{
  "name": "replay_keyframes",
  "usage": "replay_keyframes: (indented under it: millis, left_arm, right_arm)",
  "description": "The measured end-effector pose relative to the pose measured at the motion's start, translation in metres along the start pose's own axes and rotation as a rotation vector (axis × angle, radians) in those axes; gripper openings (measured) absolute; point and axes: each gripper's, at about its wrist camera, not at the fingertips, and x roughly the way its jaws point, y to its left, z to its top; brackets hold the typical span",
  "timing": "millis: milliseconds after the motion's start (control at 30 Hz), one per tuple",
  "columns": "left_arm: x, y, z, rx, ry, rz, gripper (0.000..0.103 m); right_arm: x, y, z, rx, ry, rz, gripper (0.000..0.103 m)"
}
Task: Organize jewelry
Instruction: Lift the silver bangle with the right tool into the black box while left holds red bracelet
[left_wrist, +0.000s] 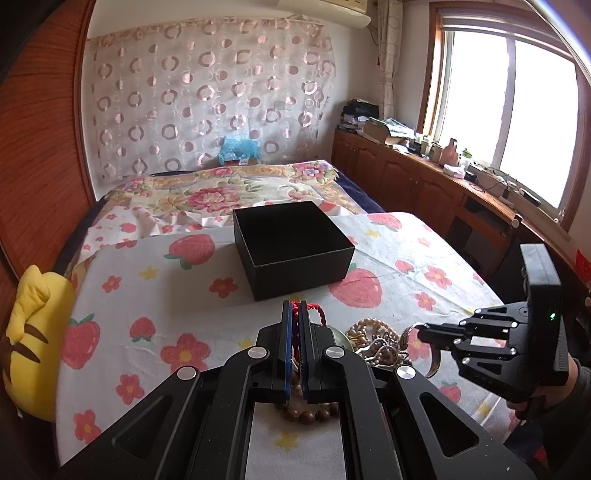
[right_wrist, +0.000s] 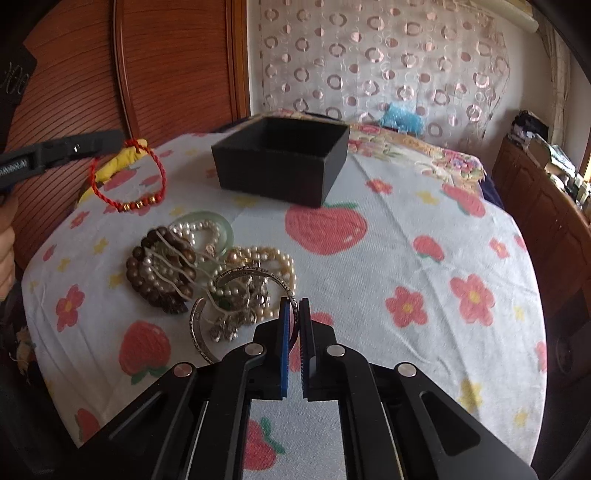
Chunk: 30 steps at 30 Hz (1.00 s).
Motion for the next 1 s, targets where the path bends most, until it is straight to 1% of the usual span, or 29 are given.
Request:
replay_keyframes:
  millis: [100,200,367,567,733,833,933,1000]
  left_arm:
    - [-0.001,0.002,0.004,0.007,-0.008,0.008,0.002]
    - [0.002,0.003,0.011,0.016,-0.017,0.013,0.002]
    - [0.013,0.007,0.026,0.023,-0.026,0.023,0.002]
    - [0.030,0.019,0.049,0.007,-0.030,0.038,0.002]
    - [0.044,0.026,0.066,0.001,-0.034,0.042,0.002]
    - [0.053,0.030,0.076,0.001,-0.036,0.040,0.002]
    - [0.064,0.033,0.084,-0.001,-0.032,0.037,0.002]
    - [0.072,0.036,0.088,-0.002,-0.027,0.032,0.002]
  right_arm:
    - [-0.007,-0.001,0.013,-0.004,-0.034,-0.005,0.005]
    - [-0.006,-0.002,0.033,-0.028,-0.059,-0.021,0.005]
    - [0.011,-0.012,0.068,-0.036,-0.081,-0.022,0.005]
    - [0.033,-0.024,0.111,-0.052,-0.106,-0.018,0.005]
    - [0.057,-0.028,0.141,-0.075,-0.106,-0.005,0.006]
    - [0.070,-0.027,0.150,-0.086,-0.094,0.013,0.006]
    - [0.088,-0.025,0.156,-0.103,-0.064,0.031,0.006]
    - [0.094,-0.022,0.156,-0.120,-0.055,0.043,0.011]
